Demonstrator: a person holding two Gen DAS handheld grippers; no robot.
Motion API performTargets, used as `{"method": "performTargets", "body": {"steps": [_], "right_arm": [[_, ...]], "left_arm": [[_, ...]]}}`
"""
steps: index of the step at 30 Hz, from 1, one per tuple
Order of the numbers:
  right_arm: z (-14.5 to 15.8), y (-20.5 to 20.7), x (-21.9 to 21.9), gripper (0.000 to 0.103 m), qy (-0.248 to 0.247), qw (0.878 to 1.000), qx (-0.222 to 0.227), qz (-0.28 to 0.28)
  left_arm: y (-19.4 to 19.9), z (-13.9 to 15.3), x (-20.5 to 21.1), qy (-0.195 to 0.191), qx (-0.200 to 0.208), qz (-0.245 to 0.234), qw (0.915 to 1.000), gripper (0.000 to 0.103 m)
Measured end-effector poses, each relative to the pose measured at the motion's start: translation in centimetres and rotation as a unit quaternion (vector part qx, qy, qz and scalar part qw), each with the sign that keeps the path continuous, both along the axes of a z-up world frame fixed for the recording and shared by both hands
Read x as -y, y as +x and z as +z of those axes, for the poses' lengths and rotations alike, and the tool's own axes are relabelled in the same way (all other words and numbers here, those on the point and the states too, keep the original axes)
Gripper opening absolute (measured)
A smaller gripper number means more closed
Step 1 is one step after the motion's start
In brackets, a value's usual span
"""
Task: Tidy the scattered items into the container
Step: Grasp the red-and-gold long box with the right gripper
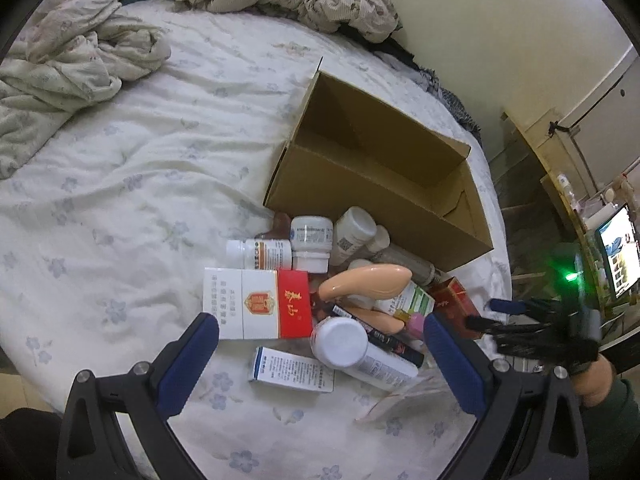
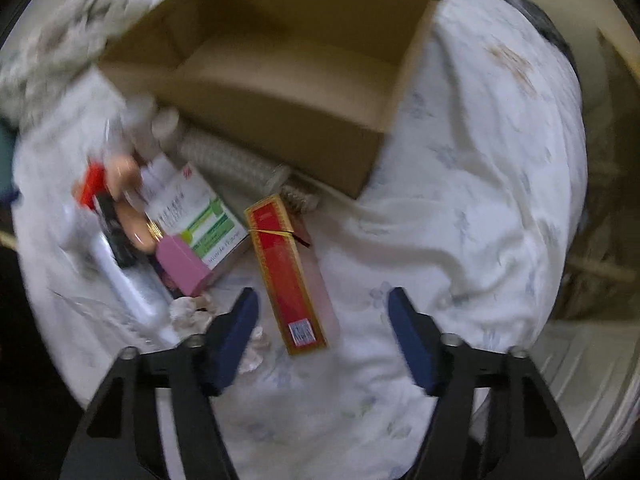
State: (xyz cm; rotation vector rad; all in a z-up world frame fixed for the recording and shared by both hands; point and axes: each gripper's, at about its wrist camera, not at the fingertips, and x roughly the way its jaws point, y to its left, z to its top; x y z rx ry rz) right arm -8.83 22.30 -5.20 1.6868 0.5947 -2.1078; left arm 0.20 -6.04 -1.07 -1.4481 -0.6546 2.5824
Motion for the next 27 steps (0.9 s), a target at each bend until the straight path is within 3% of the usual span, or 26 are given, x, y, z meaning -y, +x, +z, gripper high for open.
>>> {"method": "performTargets", "body": {"steps": [6,11,14,18,22,27], "right_arm": [[-2.6,-0.2,1.1,0.039,0.031,0.999,-0.008,0.019],[-1.5,-0.3,0.2,0.028,-0.03,0.999,0.0,0.014],[0.6,-0.3,-1.0,0.023,-0.069,0.997,-0.02,-0.008],[3.4,-0.7,-3.4,0.023,-0.139,0.988,-0.035,-0.049],[4.9,-1.1,-4.9,0.023,-0.19,0.978,-0.04,-0.076],[5.3,-1.6,-4.6,0.023,-0.213,0.973,-0.04,-0.081]], "left_arm": [[0.2,-0.2,-1.3,-0.014,-0.002,-0.028,0.9995,0.102],[0.7,-0.2,-4.1,-0.029,-0.006,-0.095,0.995,0.095],[1.2,-0.1,-6.7,-0.047,-0.011,-0.161,0.9858,0.091],[1.9,0.4,-10.5,-0.073,-0.027,-0.254,0.9641,0.091],[1.5,-0.6,-12.6,-0.103,-0.013,-0.292,0.9509,0.091],[0.0,-2.8,-14.0,-0.114,0.016,-0.318,0.941,0.091]]}}
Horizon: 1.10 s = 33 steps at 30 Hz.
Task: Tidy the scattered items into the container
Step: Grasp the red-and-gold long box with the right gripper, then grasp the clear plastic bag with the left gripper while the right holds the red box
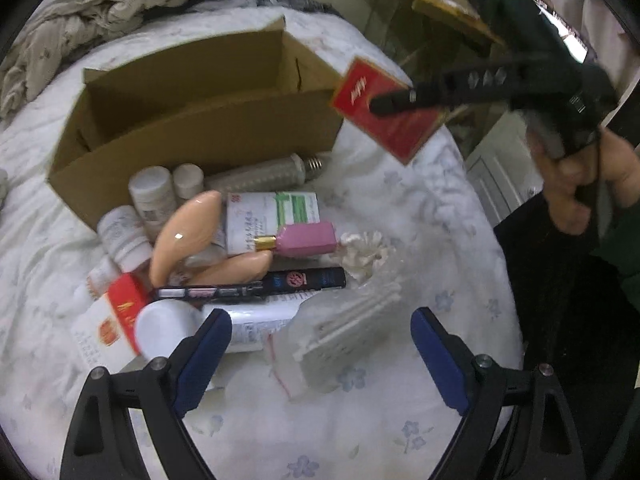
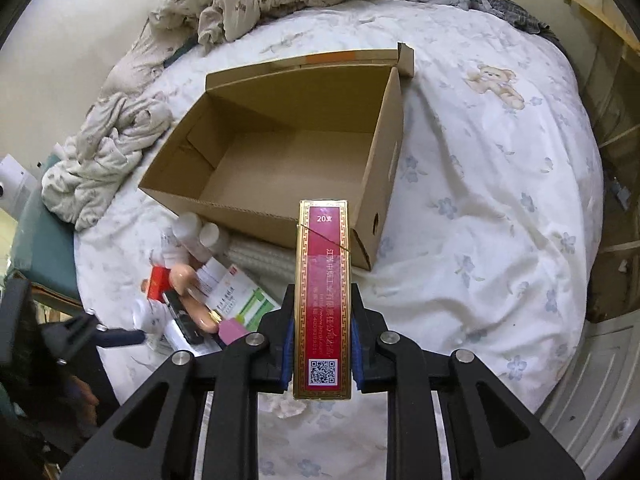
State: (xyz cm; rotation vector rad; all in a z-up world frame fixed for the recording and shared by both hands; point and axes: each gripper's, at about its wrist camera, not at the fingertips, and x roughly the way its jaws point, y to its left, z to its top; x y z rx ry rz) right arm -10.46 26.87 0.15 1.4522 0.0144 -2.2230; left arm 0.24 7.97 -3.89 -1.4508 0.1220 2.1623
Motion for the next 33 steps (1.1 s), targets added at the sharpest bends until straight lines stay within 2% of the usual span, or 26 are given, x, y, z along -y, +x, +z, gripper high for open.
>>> {"method": "performTargets", "body": {"steps": [2,5,6,10,14,16,19,22,24,28,33], "right_arm": [[0.0,-0.1,0.2,0.023,-0.008,1.0,0.0,0.001],[0.1,0.1,-0.1,0.023,-0.018,1.0,0.001,0.001],[0.1,0.1,-0.1,0.023,-0.022,1.0,0.002,0.002],[0.5,0.2,0.0,0.023,-0.035,0.999,-0.002,0.004],[0.6,0.3,0.2,0.023,-0.04,0.999,-0.001,0.009],[0.5,0.3,0.3,0.023,-0.04,0.999,0.0,0.012],[0.5,0.4,0.4,0.023,-0.04,0.999,0.0,0.014],[0.4,0.4,0.3,0.023,-0.042,0.999,0.002,0.015],[0.4,0.5,0.4,0.023,-0.044,0.999,0.002,0.018],[0.7,0.6,0.2,0.023,-0.058,0.998,0.003,0.021],[1.7,0.1,-0.9,0.023,-0.102,0.995,0.002,0.003]], "left_arm": [[-0.2,-0.9,-0.8,-0.011,0.008,-0.019,0.9997,0.088],[0.0,-2.2,-1.8,-0.033,0.023,-0.051,0.9979,0.069],[0.3,-2.5,-2.1,-0.039,0.029,-0.061,0.9969,0.067],[1.1,-3.8,-2.9,-0.065,0.031,-0.095,0.9928,0.067],[1.5,-4.0,-3.2,-0.074,0.015,-0.104,0.9917,0.065],[1.5,-3.9,-3.3,-0.067,0.017,-0.105,0.9921,0.033],[1.8,-4.0,-3.1,-0.073,0.012,-0.107,0.9915,0.031],[1.7,-3.5,-3.1,-0.062,0.005,-0.094,0.9936,0.026],[1.8,-2.7,-2.8,-0.044,-0.002,-0.088,0.9952,0.017],[2.2,0.2,-1.6,-0.003,-0.025,-0.066,0.9975,0.015],[1.5,5.1,1.6,0.06,-0.06,-0.01,0.9964,0.015]]}}
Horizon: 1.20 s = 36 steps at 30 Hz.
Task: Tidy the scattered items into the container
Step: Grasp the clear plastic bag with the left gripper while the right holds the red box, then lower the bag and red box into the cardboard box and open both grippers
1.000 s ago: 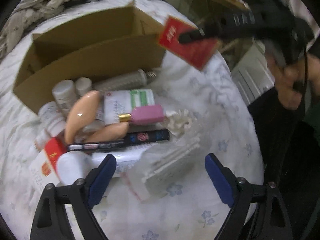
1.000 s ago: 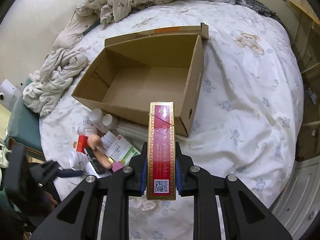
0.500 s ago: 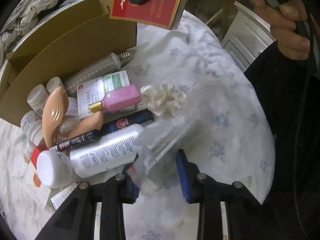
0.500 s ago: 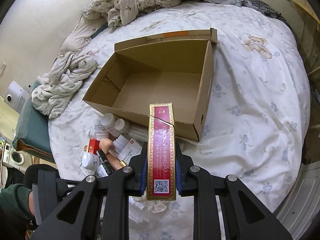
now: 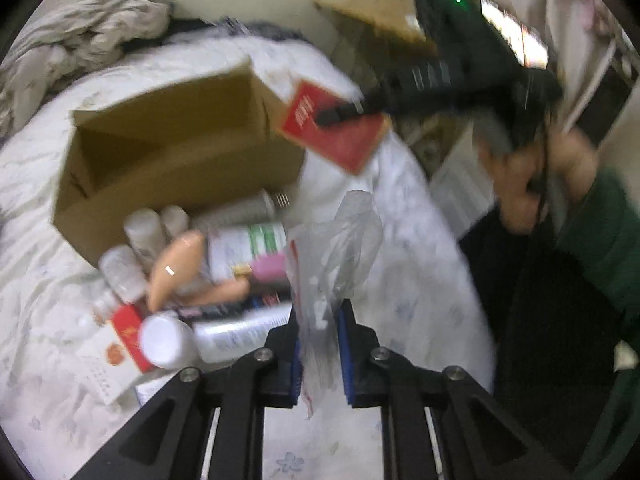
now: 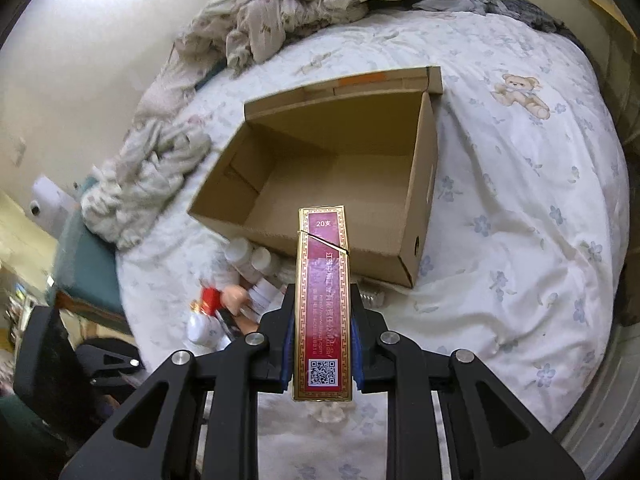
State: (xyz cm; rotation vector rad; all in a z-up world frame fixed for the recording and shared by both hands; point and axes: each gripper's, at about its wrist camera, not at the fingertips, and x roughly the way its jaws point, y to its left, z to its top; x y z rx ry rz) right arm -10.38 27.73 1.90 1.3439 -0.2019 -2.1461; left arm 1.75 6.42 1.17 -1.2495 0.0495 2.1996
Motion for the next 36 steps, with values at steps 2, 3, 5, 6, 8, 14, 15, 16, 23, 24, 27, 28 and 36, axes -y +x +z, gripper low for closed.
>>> {"method": "performTargets", "body": {"steps": [2,3,5,6,8,14,15,16,23,24,27,28,36], "right_arm": [[0.5,-0.6,-0.3,0.023,-0.011,1.0,-0.005,-0.008],[0.8,-1.1,-0.3,0.023,-0.012,1.0,-0.009,-0.011],[1.3,-2.2,-0.2,0.023,-0.019,1.0,-0.015,-0.017],[1.5,-2.7,-0.1,0.023,-0.024,0.999,-0.017,-0.02],[1.5,-4.2,0.5,0.023,-0.027,0.999,-0.019,-0.02],[-0.9,-8.7,4.2,0.023,-0.006,1.0,-0.014,0.008],[-1.6,-9.4,4.8,0.023,-0.001,1.0,-0.008,0.012],[-2.4,-10.1,5.4,0.023,0.003,1.0,0.0,0.016],[-6.3,-12.9,8.4,0.023,0.023,0.997,0.044,0.056],[-6.7,-13.1,8.9,0.023,0.023,0.996,0.051,0.064],[-7.7,-13.5,10.0,0.023,0.024,0.993,0.076,0.087],[-8.1,-13.6,10.2,0.023,0.025,0.992,0.083,0.093],[-9.5,-13.3,11.4,0.024,0.062,0.988,0.089,0.112]], "left_arm": [[-1.2,1.8,1.9,0.025,-0.007,0.039,0.9989,0.015],[-1.8,2.7,2.8,0.038,-0.011,0.058,0.9975,0.015],[-3.1,4.2,4.7,0.06,-0.017,0.097,0.9934,0.015],[-4.2,4.9,5.8,0.072,-0.019,0.122,0.9898,0.015],[-6.3,5.6,7.4,0.081,-0.022,0.162,0.9832,0.015],[-13.4,3.5,8.3,0.033,0.004,0.24,0.9703,0.015],[-14.3,2.8,8.3,0.031,0.011,0.243,0.9693,0.015],[-15.5,2.2,8.3,0.031,0.019,0.249,0.9678,0.015],[-20.3,-2.0,7.6,0.035,0.07,0.262,0.9619,0.015],[-20.8,-2.7,7.4,0.034,0.08,0.261,0.9615,0.015],[-22.0,-4.8,7.3,0.034,0.11,0.262,0.9581,0.015],[-22.1,-5.3,7.3,0.034,0.117,0.263,0.9572,0.015],[-22.3,-6.6,7.6,0.013,0.131,0.268,0.9544,0.017]]}}
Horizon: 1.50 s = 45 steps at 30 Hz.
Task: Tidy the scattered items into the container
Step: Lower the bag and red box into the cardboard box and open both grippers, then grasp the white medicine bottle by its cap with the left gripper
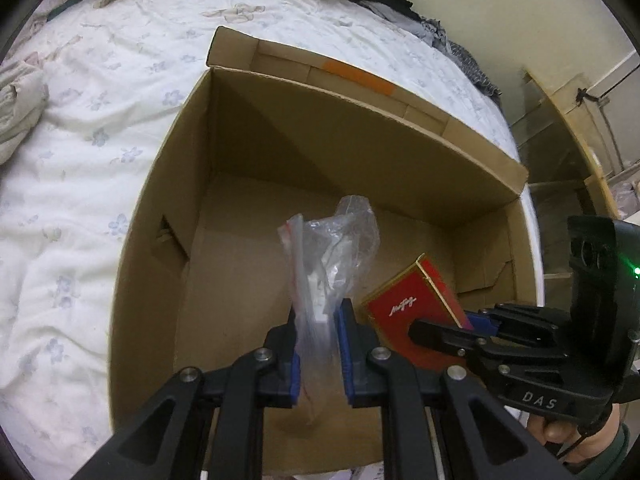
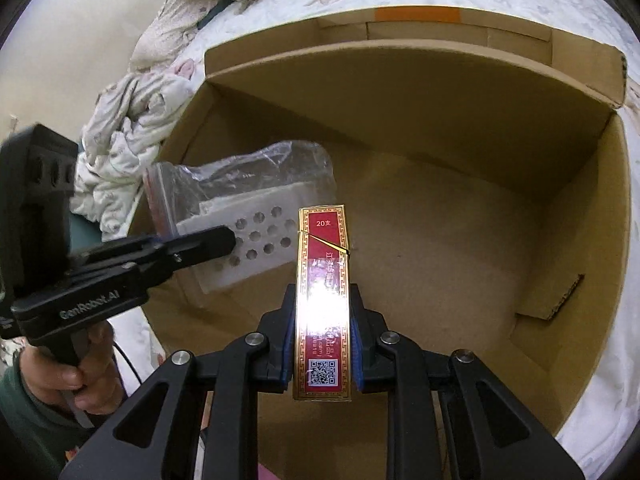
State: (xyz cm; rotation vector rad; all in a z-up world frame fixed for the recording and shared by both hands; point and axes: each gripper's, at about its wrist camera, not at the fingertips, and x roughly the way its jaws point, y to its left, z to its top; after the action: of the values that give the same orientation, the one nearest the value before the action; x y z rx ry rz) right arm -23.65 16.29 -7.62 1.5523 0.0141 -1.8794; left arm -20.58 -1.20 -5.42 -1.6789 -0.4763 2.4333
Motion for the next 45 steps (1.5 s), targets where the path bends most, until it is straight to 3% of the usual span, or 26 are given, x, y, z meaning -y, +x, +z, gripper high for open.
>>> {"method": "performTargets", "body": {"steps": [2,3,4,6,9,16,22,29,37,45], "right_arm": [[-0.1,0.2,0.2,0.024,0.013,1.0,-0.01,0.005],[-0.2,0.2,0.3,0.025,0.017,1.0,-0.013,0.006],[-0.1,0.3,0.4,0.025,0.017,1.0,-0.014,0.007],[0.1,0.3,0.4,0.04,0.018,1.0,-0.019,0.005],[1.5,0.2,-0.4,0.044,0.008,0.999,-0.044,-0.018],[3.8,-0.6,-2.4,0.044,-0.015,0.996,-0.067,-0.055],[3.7,0.2,-1.0,0.044,-0.007,0.997,-0.067,-0.025],[1.8,1.8,1.2,0.044,0.06,0.995,-0.07,0.034],[3.2,1.4,-0.2,0.043,0.157,0.973,-0.17,0.018],[7.1,3.0,-0.8,0.043,0.082,0.979,-0.188,0.023]], "left_arm": [[0.3,0.3,0.1,-0.018,-0.001,0.003,0.9998,0.024],[0.4,0.5,0.2,-0.025,-0.003,0.004,0.9997,0.036],[0.6,0.7,0.3,-0.032,-0.006,0.006,0.9994,0.042],[0.9,1.2,0.5,-0.037,-0.012,0.007,0.9992,0.048],[1.8,2.5,0.4,-0.058,-0.028,0.004,0.9979,0.057],[3.0,4.5,1.1,-0.058,-0.043,0.001,0.9974,0.057],[4.6,5.3,1.3,-0.057,-0.051,0.003,0.9971,0.057],[7.4,5.7,0.7,-0.053,-0.055,-0.006,0.9971,0.057],[12.0,4.8,1.6,-0.064,-0.043,-0.005,0.997,0.057],[14.9,3.9,4.2,-0.054,-0.024,0.028,0.9978,0.057]]}}
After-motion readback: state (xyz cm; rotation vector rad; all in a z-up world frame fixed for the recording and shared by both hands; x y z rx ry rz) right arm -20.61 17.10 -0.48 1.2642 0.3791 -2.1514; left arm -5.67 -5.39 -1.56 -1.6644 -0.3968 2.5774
